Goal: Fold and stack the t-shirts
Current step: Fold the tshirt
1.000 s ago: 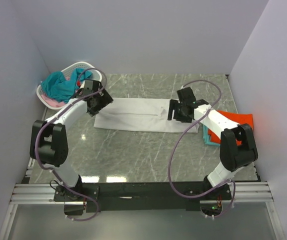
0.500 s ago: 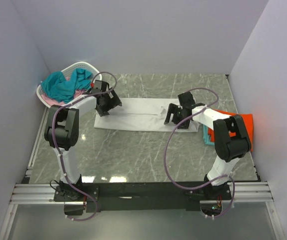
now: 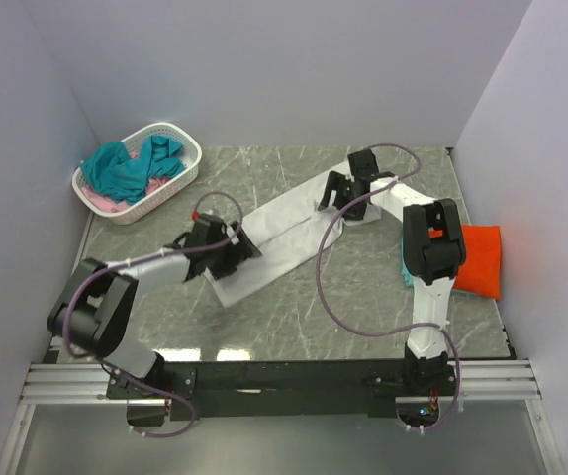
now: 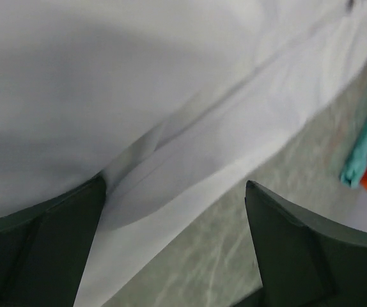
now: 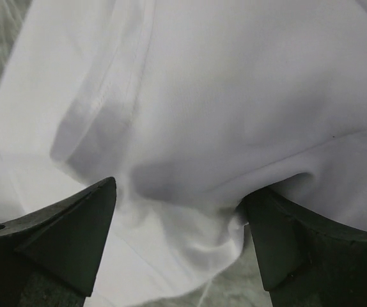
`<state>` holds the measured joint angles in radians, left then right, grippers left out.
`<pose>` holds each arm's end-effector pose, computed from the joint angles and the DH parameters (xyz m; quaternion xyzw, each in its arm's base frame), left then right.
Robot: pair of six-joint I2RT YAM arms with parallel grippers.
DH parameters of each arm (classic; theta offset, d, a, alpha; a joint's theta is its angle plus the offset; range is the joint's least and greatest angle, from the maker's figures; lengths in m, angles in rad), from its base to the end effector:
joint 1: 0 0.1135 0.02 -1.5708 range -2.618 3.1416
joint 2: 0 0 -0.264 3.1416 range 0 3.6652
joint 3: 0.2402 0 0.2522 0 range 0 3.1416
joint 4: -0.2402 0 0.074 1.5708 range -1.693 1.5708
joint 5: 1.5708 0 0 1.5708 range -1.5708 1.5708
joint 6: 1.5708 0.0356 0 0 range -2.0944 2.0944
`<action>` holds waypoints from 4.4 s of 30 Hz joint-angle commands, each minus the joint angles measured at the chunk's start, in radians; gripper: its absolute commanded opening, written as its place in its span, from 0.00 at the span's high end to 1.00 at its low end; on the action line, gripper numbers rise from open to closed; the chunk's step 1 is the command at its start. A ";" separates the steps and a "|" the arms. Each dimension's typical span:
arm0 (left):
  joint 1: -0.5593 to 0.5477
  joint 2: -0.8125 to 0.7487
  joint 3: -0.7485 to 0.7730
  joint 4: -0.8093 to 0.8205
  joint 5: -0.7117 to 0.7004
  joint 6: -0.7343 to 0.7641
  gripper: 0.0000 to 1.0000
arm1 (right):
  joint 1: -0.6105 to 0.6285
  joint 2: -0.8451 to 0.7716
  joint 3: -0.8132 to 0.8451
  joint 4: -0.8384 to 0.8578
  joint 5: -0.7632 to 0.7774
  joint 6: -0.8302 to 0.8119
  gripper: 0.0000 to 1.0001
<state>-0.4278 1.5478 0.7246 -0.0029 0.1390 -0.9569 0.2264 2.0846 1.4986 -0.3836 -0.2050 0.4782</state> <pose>0.2696 -0.1283 0.1583 -0.2186 0.9035 -0.2815 0.2381 0.4355 0.1078 0.1682 0.0893 0.9464 0.1934 0.2427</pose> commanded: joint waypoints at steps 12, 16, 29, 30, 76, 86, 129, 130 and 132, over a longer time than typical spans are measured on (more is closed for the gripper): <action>-0.506 0.109 -0.050 0.039 -0.050 -0.381 0.01 | 0.134 0.328 0.459 -0.129 -0.108 -0.004 0.09; -0.571 0.098 0.116 -0.189 -0.192 -0.364 0.01 | 0.152 0.296 0.442 -0.123 -0.087 -0.010 0.08; -0.603 -0.020 0.234 -0.407 -0.374 -0.315 0.01 | 0.153 -0.047 0.468 -0.285 0.179 -0.070 0.07; -0.603 -0.034 0.242 -0.410 -0.377 -0.309 0.01 | 0.154 -0.069 0.460 -0.288 0.185 -0.069 0.07; -0.598 -0.558 -0.361 -0.517 -0.345 -0.592 0.93 | 0.700 -0.976 -0.923 -0.121 0.140 0.241 0.24; -0.600 -0.551 -0.398 -0.465 -0.300 -0.599 0.99 | 0.830 -0.844 -0.923 -0.026 0.154 0.321 0.30; -0.638 -0.611 -0.191 -0.601 -0.435 -0.484 0.99 | 0.835 -0.905 -0.805 -0.067 0.248 0.281 1.00; -0.637 -0.594 -0.162 -0.603 -0.467 -0.479 0.99 | 0.826 -0.905 -0.801 -0.069 0.251 0.267 1.00; -0.623 -0.572 -0.134 -0.591 -0.489 -0.445 0.99 | 0.800 -0.900 -0.782 -0.080 0.253 0.248 1.00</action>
<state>-1.0622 0.9565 0.5274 -0.5739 -0.2596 -1.4555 1.0603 1.2064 0.6579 -0.4652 0.0093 0.7662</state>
